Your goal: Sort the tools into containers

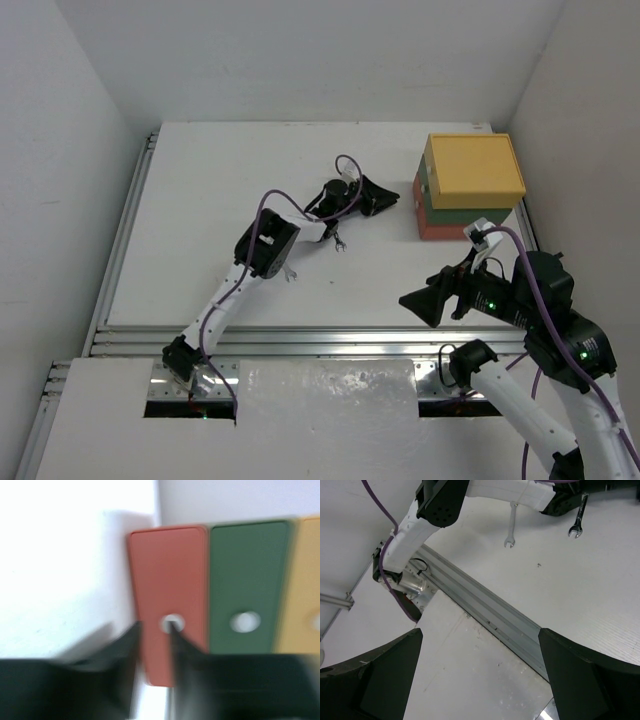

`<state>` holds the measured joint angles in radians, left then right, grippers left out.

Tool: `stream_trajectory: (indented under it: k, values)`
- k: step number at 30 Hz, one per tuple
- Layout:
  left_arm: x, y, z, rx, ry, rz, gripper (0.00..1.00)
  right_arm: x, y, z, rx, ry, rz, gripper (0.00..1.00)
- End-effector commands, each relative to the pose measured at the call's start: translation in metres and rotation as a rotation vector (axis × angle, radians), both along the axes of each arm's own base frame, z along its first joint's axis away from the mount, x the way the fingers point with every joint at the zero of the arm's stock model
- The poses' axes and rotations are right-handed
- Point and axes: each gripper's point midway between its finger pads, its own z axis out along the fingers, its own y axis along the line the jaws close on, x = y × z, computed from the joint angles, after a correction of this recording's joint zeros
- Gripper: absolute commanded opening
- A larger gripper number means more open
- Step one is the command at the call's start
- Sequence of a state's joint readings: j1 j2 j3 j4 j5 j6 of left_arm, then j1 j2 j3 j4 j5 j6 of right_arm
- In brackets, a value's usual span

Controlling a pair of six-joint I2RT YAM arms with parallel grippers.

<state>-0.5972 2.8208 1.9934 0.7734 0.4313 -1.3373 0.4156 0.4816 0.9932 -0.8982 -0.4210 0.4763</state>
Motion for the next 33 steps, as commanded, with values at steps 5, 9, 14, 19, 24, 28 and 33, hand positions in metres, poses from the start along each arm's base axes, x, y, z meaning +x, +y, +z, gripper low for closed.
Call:
stream_trajectory:
  k: [5,9,14,19,24,28,33]
  values:
    - [0.004,-0.013,0.044,-0.039,-0.097,-0.036,0.53,0.007,0.005,0.007,0.023,-0.021,0.004,0.99]
    - [-0.005,-0.029,0.035,-0.037,-0.085,-0.064,0.54,0.008,0.006,0.006,0.021,-0.018,0.006,0.99]
    - [-0.012,-0.039,0.021,-0.035,-0.061,-0.079,0.55,0.009,0.007,0.003,0.022,-0.013,0.01,0.99]
    - [-0.013,-0.043,0.015,-0.042,-0.043,-0.085,0.56,0.009,0.006,0.003,0.021,-0.016,0.007,0.99]
    - [-0.017,-0.052,0.015,-0.036,-0.048,-0.093,0.56,0.008,0.006,0.003,0.022,-0.016,0.009,0.99]
    - [-0.017,-0.053,0.012,-0.032,-0.038,-0.09,0.48,0.008,0.006,0.004,0.022,-0.019,0.007,0.99]
    - [-0.021,-0.055,0.01,-0.053,-0.023,-0.095,0.43,0.008,0.006,0.004,0.023,-0.019,0.009,0.99]
